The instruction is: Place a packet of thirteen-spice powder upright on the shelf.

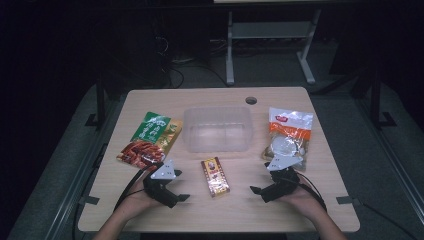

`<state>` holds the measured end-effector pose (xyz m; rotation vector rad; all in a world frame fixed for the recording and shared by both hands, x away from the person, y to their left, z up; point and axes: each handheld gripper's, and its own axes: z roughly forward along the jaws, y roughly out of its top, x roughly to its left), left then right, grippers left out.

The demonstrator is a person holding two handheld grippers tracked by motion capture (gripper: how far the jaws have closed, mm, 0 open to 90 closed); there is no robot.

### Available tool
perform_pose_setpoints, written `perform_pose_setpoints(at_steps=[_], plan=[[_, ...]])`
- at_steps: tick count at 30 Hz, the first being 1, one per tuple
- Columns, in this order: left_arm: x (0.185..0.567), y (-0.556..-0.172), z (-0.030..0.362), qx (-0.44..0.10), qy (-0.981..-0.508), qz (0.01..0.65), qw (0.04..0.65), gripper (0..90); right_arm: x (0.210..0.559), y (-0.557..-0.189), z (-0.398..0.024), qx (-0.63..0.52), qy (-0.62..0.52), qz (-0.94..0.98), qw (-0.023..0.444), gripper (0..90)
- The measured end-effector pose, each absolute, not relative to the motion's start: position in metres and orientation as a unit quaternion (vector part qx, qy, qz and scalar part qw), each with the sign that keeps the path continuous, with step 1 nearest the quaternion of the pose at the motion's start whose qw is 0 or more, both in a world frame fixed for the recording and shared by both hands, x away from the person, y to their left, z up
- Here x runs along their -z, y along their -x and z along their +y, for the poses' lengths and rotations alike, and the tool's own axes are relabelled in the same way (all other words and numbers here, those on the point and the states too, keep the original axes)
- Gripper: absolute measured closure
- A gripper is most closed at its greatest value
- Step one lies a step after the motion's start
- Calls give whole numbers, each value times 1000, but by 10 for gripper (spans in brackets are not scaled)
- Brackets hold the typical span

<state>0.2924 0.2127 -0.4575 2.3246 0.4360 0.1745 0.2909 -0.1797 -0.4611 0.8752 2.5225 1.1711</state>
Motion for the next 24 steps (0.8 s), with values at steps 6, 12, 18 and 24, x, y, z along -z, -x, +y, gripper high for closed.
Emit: perform_pose_setpoints(at_steps=[6, 12, 18, 24], plan=[[456, -292, 214, -67, -909, 168, 375, 131, 457, -291, -180, -404, -304, 857, 102, 105], [456, -290, 215, -63, -908, 169, 379, 134, 451, -291, -176, -405, -311, 852, 111, 432], [454, -289, 216, -62, -906, 172, 383, 134, 442, -302, -162, -408, -312, 854, 86, 887], [451, -288, 221, -60, -903, 178, 386, 134, 440, -314, -146, -406, -286, 864, 86, 897]])
